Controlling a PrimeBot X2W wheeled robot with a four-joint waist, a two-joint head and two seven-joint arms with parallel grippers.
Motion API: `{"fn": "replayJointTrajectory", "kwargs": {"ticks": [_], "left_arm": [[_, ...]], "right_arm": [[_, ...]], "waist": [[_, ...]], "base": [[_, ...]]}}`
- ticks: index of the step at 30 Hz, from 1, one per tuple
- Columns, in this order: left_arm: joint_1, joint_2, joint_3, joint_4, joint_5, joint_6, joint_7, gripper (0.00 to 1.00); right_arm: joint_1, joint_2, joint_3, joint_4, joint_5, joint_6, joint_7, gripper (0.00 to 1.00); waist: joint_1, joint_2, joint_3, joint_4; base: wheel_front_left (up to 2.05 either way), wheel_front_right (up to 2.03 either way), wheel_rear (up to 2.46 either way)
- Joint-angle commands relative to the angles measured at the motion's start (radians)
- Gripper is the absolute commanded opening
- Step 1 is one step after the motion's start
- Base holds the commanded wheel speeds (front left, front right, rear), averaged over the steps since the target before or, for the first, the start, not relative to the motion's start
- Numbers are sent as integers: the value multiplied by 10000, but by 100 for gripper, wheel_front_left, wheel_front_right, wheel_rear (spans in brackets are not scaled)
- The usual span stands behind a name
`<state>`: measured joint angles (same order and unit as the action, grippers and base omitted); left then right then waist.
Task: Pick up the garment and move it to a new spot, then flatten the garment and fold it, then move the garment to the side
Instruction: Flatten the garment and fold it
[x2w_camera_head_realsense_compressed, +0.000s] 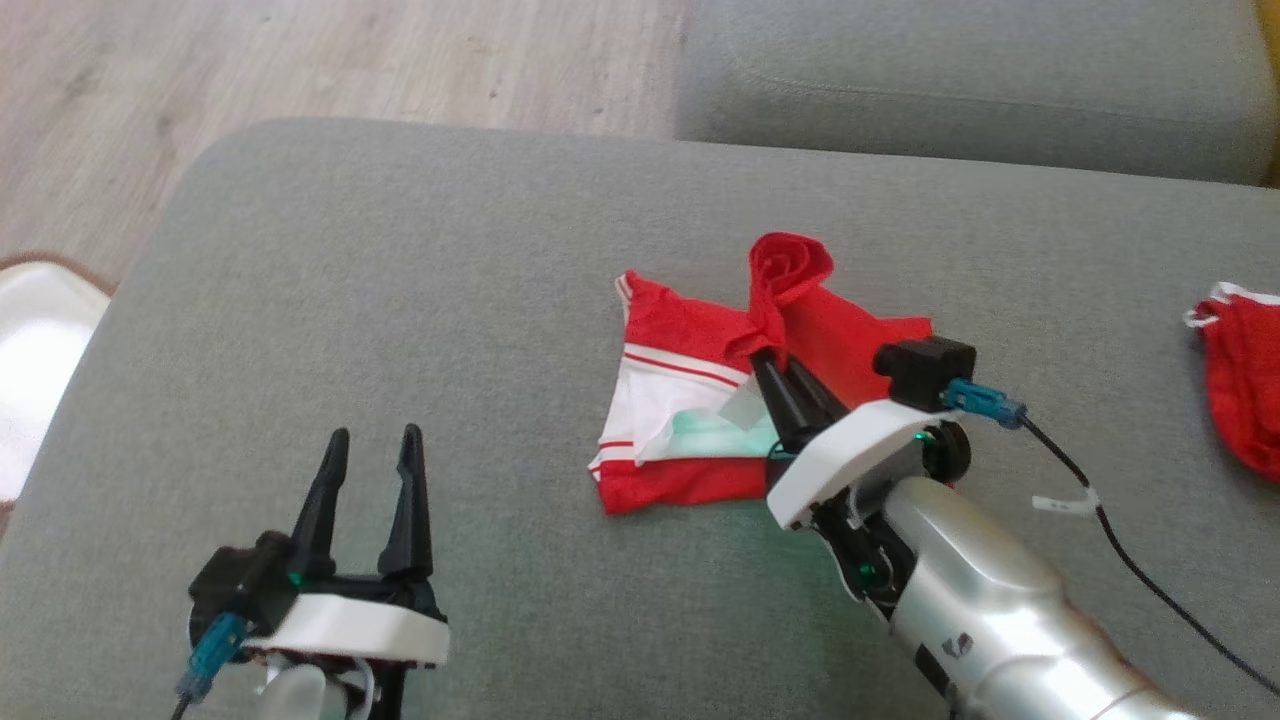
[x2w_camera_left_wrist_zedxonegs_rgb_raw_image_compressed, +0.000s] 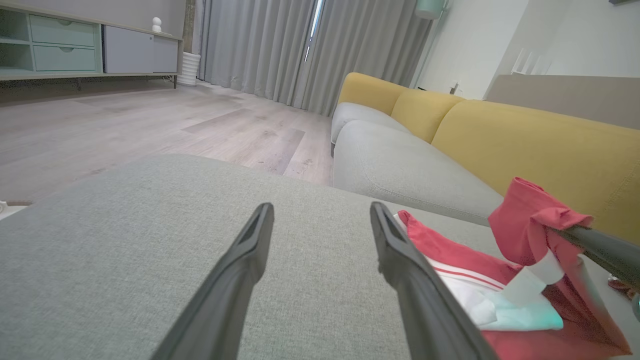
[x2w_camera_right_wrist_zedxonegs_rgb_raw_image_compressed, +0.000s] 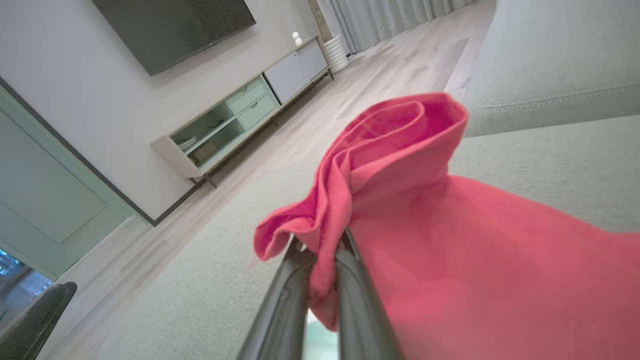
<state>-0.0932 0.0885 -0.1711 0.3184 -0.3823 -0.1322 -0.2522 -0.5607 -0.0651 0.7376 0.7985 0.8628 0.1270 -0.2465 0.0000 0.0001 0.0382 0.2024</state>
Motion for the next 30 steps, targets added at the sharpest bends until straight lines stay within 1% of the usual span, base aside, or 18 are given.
{"fn": "replayJointTrajectory", "kwargs": {"ticks": [1, 11, 12, 13, 15, 18, 20, 22, 25, 27, 29, 30], "left_arm": [[-456, 97, 193, -262, -72, 16, -95, 100], [-871, -44, -212, -159, -156, 15, -95, 100], [-892, -52, -217, -148, -166, 15, -95, 100], [-910, -59, -216, -137, -174, 15, -95, 100], [-930, -65, -209, -116, -180, 15, -95, 100], [-917, -41, -126, -108, -191, 15, -95, 100], [-879, -12, 25, -75, -180, 15, -95, 100], [-870, -17, 79, -97, -169, 15, -95, 100], [-851, -25, 179, -213, -150, 15, -95, 100], [-847, -36, 260, -359, -139, 15, -95, 100], [-843, -55, 327, -546, -109, 15, -95, 100], [-837, -68, 389, -669, -105, 15, -95, 100]], "right_arm": [[-490, 148, 229, -219, 135, 37, -71, 0], [-951, 148, 1600, 488, 940, 37, -117, 0], [-974, 148, 1731, 572, 978, 37, -121, 6], [-961, 148, 1869, 618, 1072, 37, -116, 100], [-953, 148, 2306, 543, 1224, 37, -30, 100], [-949, 148, 2991, 103, 1526, 37, 213, 100], [-982, 148, 3601, -358, 1801, 37, 449, 100], [-1071, 148, 3790, -557, 1945, 37, 421, 100], [-1348, 148, 3581, -415, 2010, 37, 130, 100], [-1642, 149, 3286, -106, 1696, 37, -51, 100], [-1873, 149, 2710, 215, 1248, 37, -132, 100], [-2018, 149, 2147, 291, 816, 37, -141, 100]], "waist": [[0, -1, 138, 184], [0, -1, 548, 911], [0, -1, 566, 946], [0, -1, 584, 980], [0, -1, 613, 1020], [0, -1, 616, 958], [0, -1, 547, 763], [0, -1, 475, 583], [0, -1, 384, 224], [0, -1, 361, -64], [0, -1, 322, -343], [0, -1, 320, -500]], "base": [[0, 0, 0], [0, 0, 0], [0, 0, 0], [0, 0, 0], [0, 0, 0], [0, 0, 0], [0, 0, 0], [0, 0, 0], [0, 0, 0], [0, 0, 0], [0, 0, 0], [0, 0, 0]]}}
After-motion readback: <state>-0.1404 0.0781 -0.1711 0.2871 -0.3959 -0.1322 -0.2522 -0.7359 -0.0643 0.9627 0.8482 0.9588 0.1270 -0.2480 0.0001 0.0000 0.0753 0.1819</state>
